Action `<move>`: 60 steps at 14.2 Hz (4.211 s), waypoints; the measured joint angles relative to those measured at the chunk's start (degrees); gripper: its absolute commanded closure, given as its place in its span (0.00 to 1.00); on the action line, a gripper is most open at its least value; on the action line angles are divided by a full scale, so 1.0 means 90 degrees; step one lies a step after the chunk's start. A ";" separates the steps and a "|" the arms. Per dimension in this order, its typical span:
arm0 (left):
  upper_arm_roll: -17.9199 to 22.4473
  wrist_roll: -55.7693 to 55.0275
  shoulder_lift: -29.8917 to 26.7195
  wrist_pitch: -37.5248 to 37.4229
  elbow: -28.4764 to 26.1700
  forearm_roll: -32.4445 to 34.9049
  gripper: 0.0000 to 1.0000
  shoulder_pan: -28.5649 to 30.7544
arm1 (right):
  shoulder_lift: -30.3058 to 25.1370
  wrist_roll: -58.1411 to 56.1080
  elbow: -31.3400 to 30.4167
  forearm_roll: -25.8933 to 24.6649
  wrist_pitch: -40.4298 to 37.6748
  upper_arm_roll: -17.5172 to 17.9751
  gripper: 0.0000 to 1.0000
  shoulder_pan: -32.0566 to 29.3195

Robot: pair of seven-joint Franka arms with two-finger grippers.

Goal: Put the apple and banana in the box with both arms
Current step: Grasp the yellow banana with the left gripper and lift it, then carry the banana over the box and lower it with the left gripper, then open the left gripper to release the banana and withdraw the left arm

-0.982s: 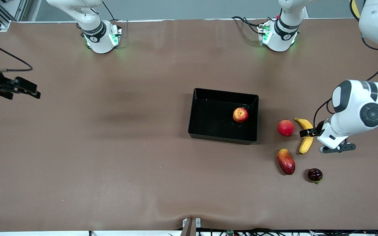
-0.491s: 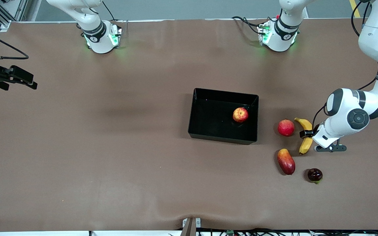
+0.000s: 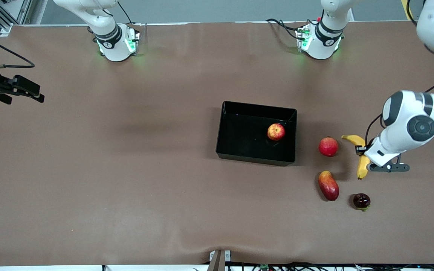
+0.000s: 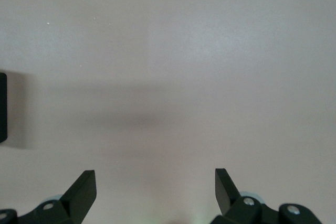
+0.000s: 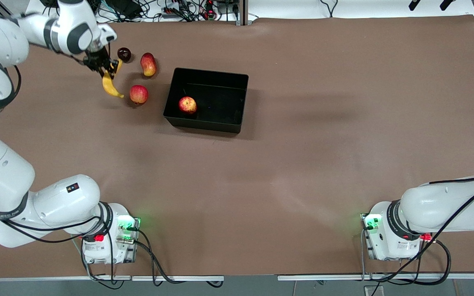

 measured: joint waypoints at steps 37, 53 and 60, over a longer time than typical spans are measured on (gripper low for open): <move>-0.0240 -0.6256 0.1305 -0.0294 0.2348 -0.0096 0.00 -0.3665 | -0.0027 0.0208 -0.0116 -0.0082 -0.0018 -0.0194 0.00 -0.0150; 0.0066 -0.1198 -0.0839 -0.2919 0.3183 -0.1084 0.00 -0.1617 | -0.0032 0.0208 0.0048 -0.0102 -0.0387 -0.0191 0.00 -0.0163; 0.3159 0.0622 -0.2343 -0.3508 0.2320 -0.2692 0.00 -0.3359 | -0.0032 0.0208 0.0056 -0.0102 -0.0400 -0.0180 0.00 -0.0183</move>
